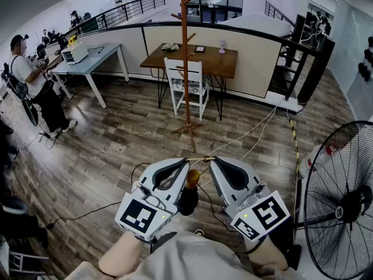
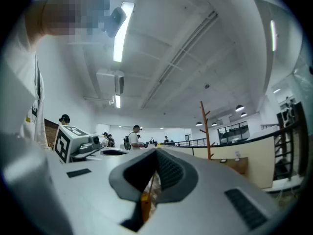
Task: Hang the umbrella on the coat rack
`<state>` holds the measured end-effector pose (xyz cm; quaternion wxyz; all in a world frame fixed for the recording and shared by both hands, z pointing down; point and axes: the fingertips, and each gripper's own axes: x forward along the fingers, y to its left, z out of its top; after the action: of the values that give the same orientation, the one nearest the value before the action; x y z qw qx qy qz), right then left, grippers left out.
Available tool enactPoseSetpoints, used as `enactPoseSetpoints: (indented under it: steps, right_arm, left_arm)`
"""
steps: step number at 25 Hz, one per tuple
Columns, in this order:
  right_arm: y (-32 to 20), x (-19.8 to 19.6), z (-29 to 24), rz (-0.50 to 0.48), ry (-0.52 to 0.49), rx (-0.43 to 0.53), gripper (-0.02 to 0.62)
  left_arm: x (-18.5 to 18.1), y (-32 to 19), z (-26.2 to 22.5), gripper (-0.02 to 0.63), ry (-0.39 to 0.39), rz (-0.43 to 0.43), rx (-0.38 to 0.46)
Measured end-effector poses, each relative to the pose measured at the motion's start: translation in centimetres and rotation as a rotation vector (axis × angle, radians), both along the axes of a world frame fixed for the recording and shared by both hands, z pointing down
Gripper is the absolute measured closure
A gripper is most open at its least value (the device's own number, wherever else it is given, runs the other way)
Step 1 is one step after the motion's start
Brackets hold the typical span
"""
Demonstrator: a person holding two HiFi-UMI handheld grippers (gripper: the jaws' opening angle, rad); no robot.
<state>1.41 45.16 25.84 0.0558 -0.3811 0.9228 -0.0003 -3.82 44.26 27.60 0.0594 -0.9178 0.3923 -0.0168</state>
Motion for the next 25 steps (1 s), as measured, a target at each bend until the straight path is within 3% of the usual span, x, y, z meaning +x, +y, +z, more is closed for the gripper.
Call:
enactPoseSetpoints:
  steps: [9,25]
  right_arm:
    - [-0.5,0.4,0.0,0.000,-0.007,-0.007,0.592]
    - [-2.9,2.2,1.5,-0.028,-0.013,-0.035,0.592]
  left_arm:
    - [0.2,-0.6,0.4,0.603,-0.024,-0.010,-0.008]
    - [2.1,-2.6,1.6,0.603,0.016,-0.021,-0.046]
